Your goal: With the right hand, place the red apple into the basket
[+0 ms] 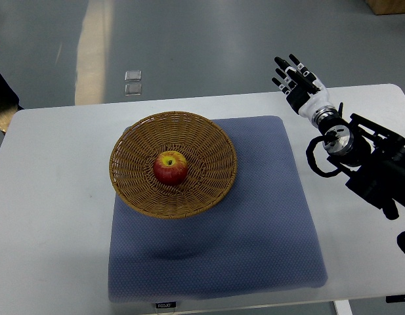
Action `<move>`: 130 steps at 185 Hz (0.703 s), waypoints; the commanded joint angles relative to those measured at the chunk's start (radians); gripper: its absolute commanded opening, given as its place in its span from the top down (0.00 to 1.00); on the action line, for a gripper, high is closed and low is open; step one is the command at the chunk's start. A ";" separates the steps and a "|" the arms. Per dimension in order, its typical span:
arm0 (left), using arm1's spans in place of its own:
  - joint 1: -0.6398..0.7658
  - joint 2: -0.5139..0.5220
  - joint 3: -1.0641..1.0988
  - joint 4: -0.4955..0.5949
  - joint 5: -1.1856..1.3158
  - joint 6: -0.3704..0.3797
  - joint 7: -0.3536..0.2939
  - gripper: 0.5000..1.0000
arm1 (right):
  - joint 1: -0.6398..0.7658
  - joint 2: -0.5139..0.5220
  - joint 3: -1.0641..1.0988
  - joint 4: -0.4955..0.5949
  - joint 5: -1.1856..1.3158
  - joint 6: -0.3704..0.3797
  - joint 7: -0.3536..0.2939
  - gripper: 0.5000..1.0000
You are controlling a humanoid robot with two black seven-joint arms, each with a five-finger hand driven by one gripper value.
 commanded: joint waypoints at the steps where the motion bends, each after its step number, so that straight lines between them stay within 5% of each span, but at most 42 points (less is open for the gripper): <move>1: 0.000 0.000 0.000 0.000 0.000 0.000 0.000 0.00 | -0.010 0.011 0.001 -0.006 0.001 0.009 0.012 0.15; 130: 0.000 0.000 0.000 0.000 0.000 0.000 0.000 0.00 | -0.021 0.011 -0.005 -0.067 -0.035 0.008 0.027 0.15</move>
